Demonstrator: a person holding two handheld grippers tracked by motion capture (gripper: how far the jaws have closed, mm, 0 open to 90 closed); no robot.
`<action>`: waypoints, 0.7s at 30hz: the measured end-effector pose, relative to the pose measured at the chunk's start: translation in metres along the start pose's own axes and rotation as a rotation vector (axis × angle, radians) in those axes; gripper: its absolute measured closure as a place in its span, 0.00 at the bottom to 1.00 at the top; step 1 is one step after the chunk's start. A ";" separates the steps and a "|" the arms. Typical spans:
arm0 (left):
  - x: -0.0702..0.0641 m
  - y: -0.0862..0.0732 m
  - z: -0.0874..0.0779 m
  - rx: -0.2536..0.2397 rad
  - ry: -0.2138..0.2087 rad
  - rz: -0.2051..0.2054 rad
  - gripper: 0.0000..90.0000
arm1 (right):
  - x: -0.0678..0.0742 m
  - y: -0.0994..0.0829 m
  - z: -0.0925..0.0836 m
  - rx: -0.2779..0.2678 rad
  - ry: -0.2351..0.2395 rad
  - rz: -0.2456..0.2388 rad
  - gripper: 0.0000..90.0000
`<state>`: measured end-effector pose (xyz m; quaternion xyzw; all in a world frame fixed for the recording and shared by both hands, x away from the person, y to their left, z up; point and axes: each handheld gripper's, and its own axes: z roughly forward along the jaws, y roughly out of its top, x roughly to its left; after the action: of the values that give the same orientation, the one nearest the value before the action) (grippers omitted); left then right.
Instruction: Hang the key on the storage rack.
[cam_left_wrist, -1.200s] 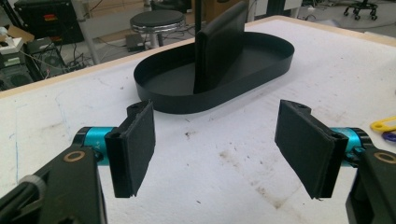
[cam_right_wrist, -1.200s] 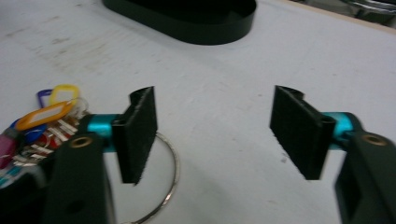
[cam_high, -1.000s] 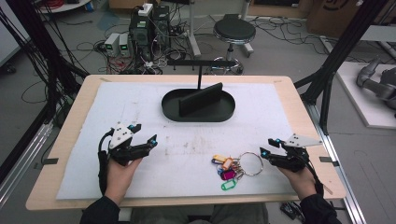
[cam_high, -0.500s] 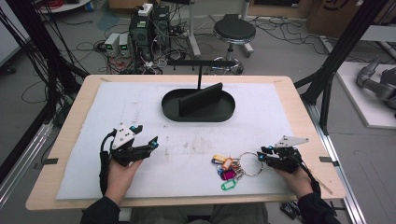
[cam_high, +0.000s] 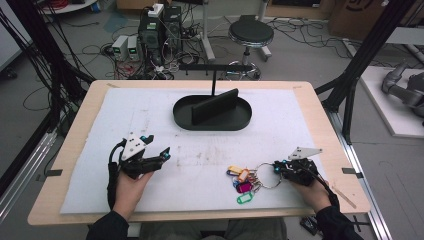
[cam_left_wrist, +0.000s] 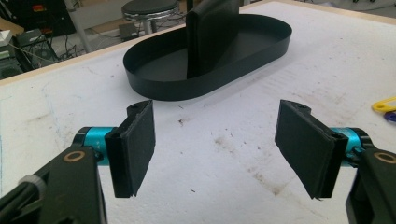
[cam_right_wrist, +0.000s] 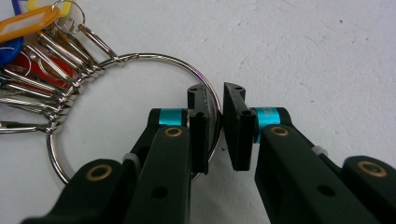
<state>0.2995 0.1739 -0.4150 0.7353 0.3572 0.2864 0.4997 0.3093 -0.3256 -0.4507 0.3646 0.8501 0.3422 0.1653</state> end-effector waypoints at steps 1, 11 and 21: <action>-0.001 0.000 0.000 -0.003 0.000 -0.003 0.32 | -0.001 0.000 0.000 -0.002 0.003 0.009 0.93; -0.002 -0.001 0.001 0.004 -0.005 0.006 0.32 | -0.002 0.002 0.000 -0.006 -0.004 0.008 0.97; -0.002 -0.002 0.001 0.010 -0.003 0.008 0.32 | -0.003 0.008 -0.009 -0.095 -0.033 0.034 0.97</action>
<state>0.2983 0.1725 -0.4173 0.7395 0.3551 0.2854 0.4955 0.3107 -0.3284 -0.4390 0.3764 0.8237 0.3789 0.1906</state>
